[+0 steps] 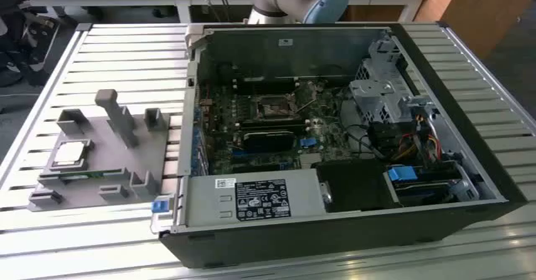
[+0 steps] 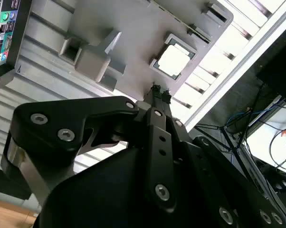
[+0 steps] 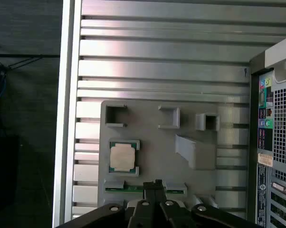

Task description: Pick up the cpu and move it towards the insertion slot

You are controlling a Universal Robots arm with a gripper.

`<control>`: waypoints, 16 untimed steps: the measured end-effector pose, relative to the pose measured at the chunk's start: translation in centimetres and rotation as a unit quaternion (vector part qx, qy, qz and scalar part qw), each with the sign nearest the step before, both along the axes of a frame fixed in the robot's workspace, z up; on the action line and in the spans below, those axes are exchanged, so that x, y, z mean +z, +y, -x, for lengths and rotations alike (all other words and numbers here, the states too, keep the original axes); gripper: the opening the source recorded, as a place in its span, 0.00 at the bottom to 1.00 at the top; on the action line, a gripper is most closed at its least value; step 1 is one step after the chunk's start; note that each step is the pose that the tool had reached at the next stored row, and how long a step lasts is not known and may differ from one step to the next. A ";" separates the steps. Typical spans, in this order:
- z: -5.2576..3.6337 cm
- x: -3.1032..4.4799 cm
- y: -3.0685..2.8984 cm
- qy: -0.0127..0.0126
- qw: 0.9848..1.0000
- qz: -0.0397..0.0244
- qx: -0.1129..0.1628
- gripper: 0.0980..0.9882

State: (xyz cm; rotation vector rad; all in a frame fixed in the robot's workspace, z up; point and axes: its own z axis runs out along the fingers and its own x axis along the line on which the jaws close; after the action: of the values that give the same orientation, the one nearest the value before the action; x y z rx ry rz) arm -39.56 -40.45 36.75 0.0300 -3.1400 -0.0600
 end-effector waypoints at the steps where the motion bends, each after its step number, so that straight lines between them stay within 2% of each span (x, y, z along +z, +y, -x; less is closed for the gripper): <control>1: 0.00 0.00 0.00 0.000 1.000 0.000 0.000 0.01; 5: 0.14 0.00 0.00 0.000 1.000 0.000 0.000 0.01; 10: 0.78 -0.04 0.00 0.000 1.000 0.000 0.000 0.01; 16: 2.16 -0.18 0.00 0.000 1.000 0.000 0.000 0.01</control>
State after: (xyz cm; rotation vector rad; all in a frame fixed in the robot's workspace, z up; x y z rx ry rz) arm -41.72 -40.45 36.57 0.0299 -3.1401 -0.0601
